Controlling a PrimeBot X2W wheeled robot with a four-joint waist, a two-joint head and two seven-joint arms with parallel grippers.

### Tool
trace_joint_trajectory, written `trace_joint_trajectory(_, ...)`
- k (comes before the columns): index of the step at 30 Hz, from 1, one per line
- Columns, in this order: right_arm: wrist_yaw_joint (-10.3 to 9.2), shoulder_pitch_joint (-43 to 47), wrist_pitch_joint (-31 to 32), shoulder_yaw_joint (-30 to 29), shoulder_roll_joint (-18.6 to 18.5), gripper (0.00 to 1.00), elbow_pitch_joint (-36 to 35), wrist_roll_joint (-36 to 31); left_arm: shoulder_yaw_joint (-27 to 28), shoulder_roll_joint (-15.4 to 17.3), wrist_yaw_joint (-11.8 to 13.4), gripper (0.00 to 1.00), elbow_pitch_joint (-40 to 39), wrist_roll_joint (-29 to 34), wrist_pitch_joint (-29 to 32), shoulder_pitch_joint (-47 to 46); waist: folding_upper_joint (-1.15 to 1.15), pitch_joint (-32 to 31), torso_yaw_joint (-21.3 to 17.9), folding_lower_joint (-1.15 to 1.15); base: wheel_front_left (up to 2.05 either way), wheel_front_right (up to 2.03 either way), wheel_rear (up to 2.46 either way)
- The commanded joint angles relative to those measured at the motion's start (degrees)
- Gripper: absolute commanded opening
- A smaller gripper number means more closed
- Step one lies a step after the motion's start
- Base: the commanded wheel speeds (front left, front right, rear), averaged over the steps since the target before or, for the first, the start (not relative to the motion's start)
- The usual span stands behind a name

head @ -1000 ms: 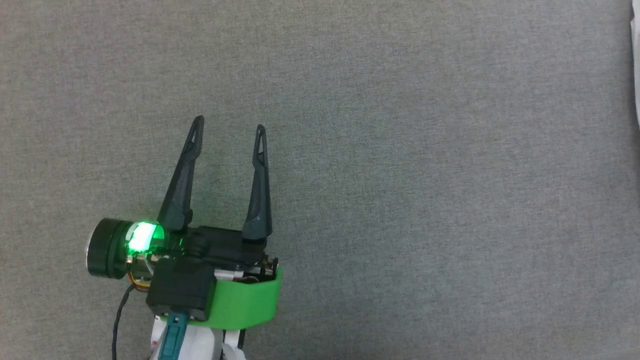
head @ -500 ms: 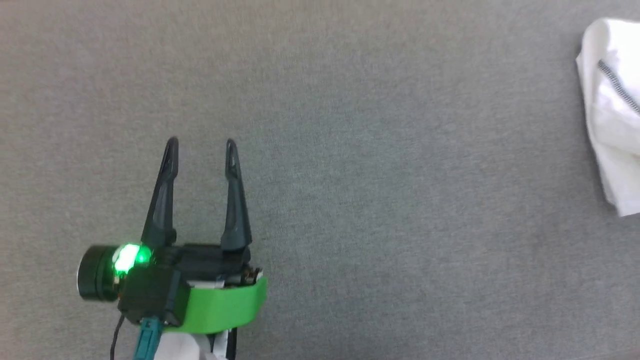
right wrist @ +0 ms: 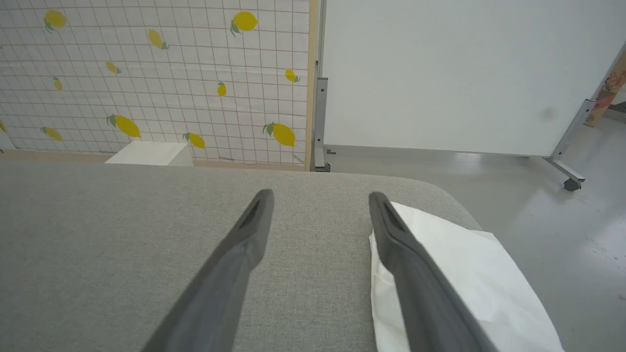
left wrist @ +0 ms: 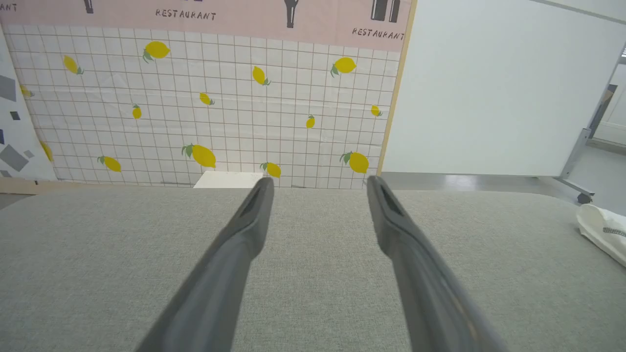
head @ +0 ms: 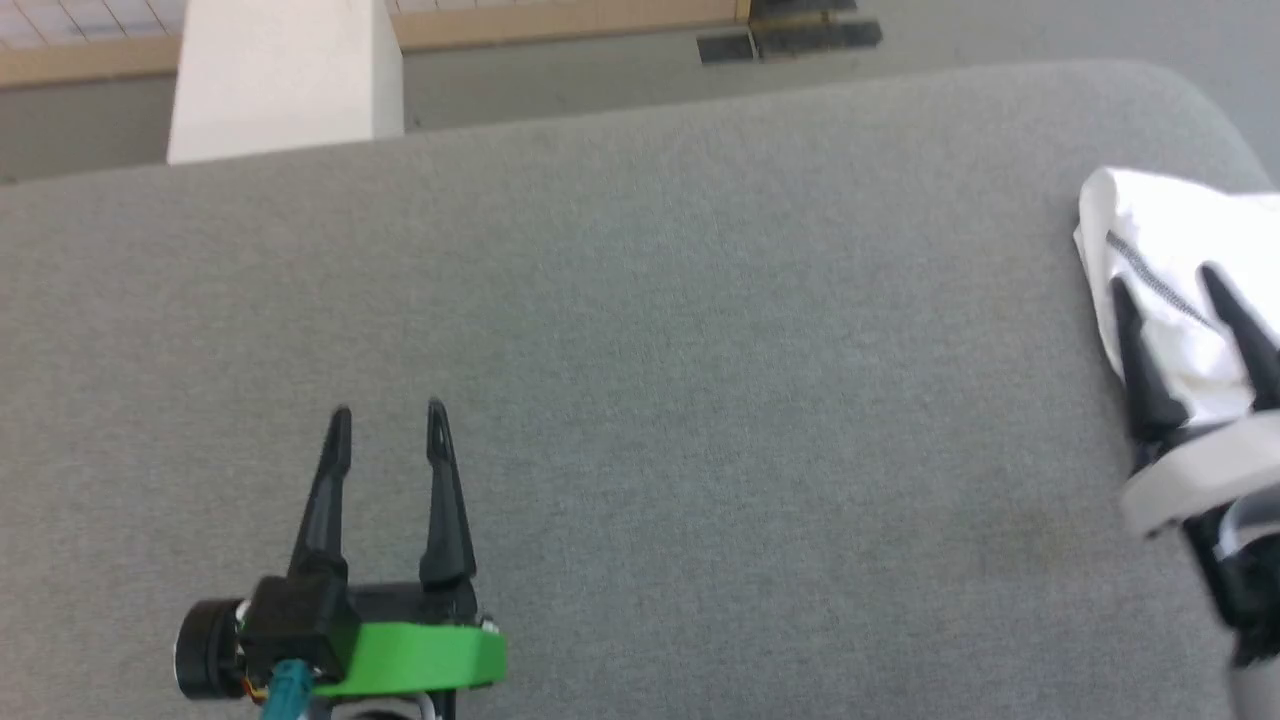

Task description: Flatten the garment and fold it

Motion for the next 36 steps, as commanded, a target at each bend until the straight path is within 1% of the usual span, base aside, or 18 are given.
trace_joint_trajectory(1, -0.10, 1.9, -1.1, -0.2, 1.7, 1.00, -0.5, -1.4, 0.0, 0.7, -0.3, 1.00, 1.2, 1.0, -0.2, 1.0, 0.00, -3.7, 1.3, 0.01, 0.00, 0.00, 0.00)
trace_joint_trajectory(5, -0.10, 5.6, -3.8, -0.7, 6.5, 1.00, -1.5, -5.7, 0.2, 1.3, -0.7, 1.00, 4.8, 1.0, -0.2, 1.7, 0.00, -5.2, 1.7, 0.01, 0.00, 0.00, 0.00)
trace_joint_trajectory(9, -0.10, 9.2, -5.6, -0.6, 10.1, 1.00, -2.2, -9.0, -0.3, 1.3, -1.5, 1.00, 7.4, 0.4, -0.2, 2.1, 0.00, -6.5, 2.1, 0.01, 0.00, 0.00, 0.00)
trace_joint_trajectory(14, -0.10, 13.4, -8.0, -2.4, 12.3, 1.00, -3.4, -12.5, -0.2, 1.1, -1.7, 1.00, 8.5, 0.2, -0.2, 3.5, 0.00, -8.3, 2.6, 0.01, 0.00, 0.00, 0.00)
trace_joint_trajectory(16, -0.10, 15.6, -9.2, -2.8, 13.0, 1.00, -3.4, -14.7, -0.1, 1.0, -1.5, 1.00, 8.5, 0.2, -0.2, 4.8, 0.00, -8.9, 2.7, 0.01, 0.00, 0.00, 0.00)
trace_joint_trajectory(19, -0.10, 16.8, -9.8, -3.1, 13.3, 1.00, -3.0, -15.4, -0.2, 0.9, -1.7, 1.00, 8.7, 0.3, -0.2, 5.7, 0.00, -9.4, 2.9, 0.01, 0.00, 0.00, 0.00)
trace_joint_trajectory(27, -0.10, 17.8, -10.3, -2.0, 13.4, 1.00, -1.5, -12.9, -0.3, 0.3, -1.9, 1.00, 9.0, 0.2, -0.2, 7.2, 0.00, -10.0, 3.3, 0.01, 0.00, 0.00, 0.00)
trace_joint_trajectory(34, -0.10, 17.5, -10.4, -1.4, 13.4, 1.00, -1.2, -12.4, 0.0, -0.1, -1.2, 1.00, 9.2, 1.5, -0.2, 6.9, 0.00, -9.8, 3.5, 0.01, 0.00, 0.00, 0.00)
trace_joint_trajectory(35, 0.00, 17.2, -10.0, -1.5, 13.2, 0.00, -1.4, -12.8, -0.2, 0.1, -1.3, 0.00, 9.0, 0.8, 0.0, 6.6, 0.00, -9.8, 3.6, 0.01, 0.00, 0.00, 0.00)
trace_joint_trajectory(36, 0.00, 17.1, -10.0, -1.5, 13.2, 0.00, -1.4, -12.8, -0.2, 0.1, -1.3, 0.00, 9.0, 0.8, 0.0, 6.5, 0.00, -9.7, 3.6, 0.01, 0.00, 0.00, 0.00)
